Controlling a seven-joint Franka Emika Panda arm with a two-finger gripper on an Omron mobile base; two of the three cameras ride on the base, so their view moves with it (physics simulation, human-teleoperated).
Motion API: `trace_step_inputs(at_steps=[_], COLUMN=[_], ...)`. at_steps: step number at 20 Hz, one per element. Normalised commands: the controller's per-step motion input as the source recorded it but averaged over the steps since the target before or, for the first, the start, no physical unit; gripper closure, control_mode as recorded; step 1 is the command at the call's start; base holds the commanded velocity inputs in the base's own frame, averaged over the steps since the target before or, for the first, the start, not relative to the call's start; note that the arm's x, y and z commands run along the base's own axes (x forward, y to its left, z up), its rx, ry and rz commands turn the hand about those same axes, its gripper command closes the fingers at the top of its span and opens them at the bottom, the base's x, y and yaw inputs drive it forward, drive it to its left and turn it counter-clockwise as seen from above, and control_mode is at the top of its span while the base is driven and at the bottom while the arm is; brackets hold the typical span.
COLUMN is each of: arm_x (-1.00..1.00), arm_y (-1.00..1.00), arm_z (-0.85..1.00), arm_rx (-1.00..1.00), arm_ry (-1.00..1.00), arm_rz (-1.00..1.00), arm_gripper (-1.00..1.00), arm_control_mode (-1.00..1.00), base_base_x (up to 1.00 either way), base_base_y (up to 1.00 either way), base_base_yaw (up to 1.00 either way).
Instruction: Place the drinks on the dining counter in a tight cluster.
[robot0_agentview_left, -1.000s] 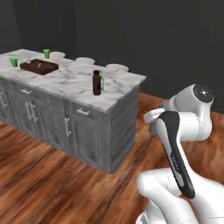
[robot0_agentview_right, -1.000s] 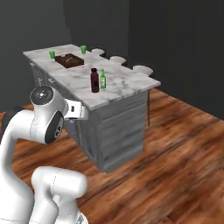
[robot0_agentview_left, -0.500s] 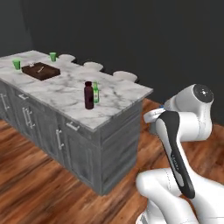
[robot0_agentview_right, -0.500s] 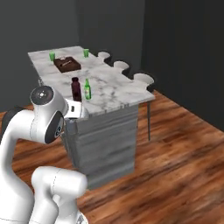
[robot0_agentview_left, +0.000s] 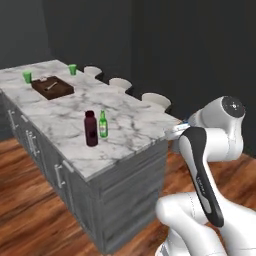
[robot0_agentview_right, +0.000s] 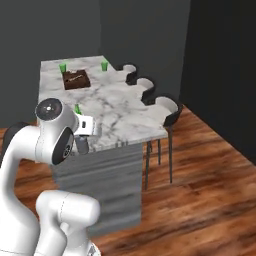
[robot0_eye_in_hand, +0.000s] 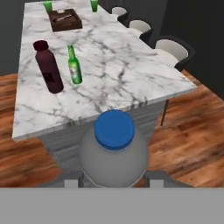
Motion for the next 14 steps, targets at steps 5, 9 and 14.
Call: trace_step_inputs(at_steps=[5,9,14], arm_x=[0.00,0.00,0.00], arm_y=[0.00,0.00,0.00], arm_z=[0.00,0.00,0.00], arm_rx=[0.00,0.00,0.00], arm_ry=[0.00,0.00,0.00], arm_rz=[0.00,0.00,0.00], arm_gripper=[1.00,1.00,1.00], arm_control_mode=[1.00,1.00,1.00], base_base_x=[1.00,0.97,0.67], base_base_y=[-0.34,-0.16,-0.02], base_base_yaw=[0.33,0.28,0.19])
